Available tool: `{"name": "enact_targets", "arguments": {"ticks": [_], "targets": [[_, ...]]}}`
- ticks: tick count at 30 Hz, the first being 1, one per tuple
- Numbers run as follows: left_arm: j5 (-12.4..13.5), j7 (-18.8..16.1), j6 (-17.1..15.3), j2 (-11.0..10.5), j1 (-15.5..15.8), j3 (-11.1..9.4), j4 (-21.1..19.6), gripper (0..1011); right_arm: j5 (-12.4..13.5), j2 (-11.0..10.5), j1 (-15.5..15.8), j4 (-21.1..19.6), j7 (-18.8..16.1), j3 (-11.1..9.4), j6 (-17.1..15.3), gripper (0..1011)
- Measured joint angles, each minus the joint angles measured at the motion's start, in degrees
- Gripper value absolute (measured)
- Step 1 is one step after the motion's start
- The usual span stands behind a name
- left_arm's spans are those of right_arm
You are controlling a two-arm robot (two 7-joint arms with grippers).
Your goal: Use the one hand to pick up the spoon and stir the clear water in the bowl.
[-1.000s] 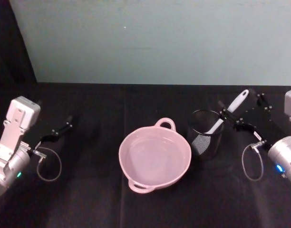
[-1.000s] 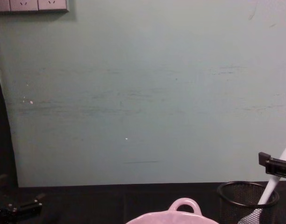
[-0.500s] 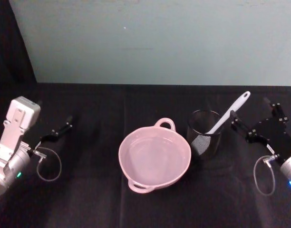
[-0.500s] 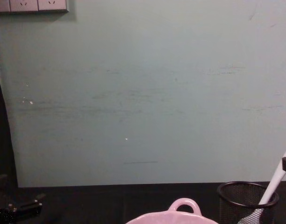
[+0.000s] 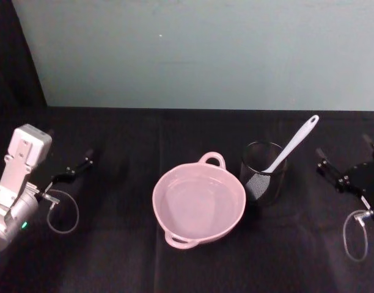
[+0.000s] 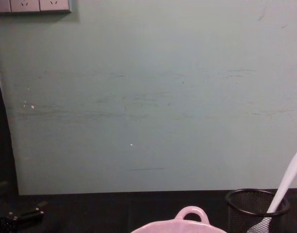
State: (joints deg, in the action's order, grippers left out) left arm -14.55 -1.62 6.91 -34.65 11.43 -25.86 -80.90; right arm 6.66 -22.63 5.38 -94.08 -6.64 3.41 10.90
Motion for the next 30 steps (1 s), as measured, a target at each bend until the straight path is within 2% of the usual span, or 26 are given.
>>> {"name": "enact_targets", "arguments": {"ticks": [11,15,21,30], "targets": [[0.00,0.00,0.00,0.00,0.00,0.00,0.00,1005,-0.38,2.30,-0.55,4.49,0.53,-2.06,2.22,1002],[0.00,0.00,0.00,0.00,0.00,0.00,0.00,1005,0.35,3.06,-0.97,5.73,-0.29,-2.83,2.25,1002],[0.00,0.00,0.00,0.00,0.00,0.00,0.00,1005,0.97,4.02,-1.24,6.38,-1.51,-3.56,2.13,1002],[0.00,0.00,0.00,0.00,0.00,0.00,0.01,1005,1.00,3.95,-1.25,6.36,-1.56,-3.51,2.06,1002]]}}
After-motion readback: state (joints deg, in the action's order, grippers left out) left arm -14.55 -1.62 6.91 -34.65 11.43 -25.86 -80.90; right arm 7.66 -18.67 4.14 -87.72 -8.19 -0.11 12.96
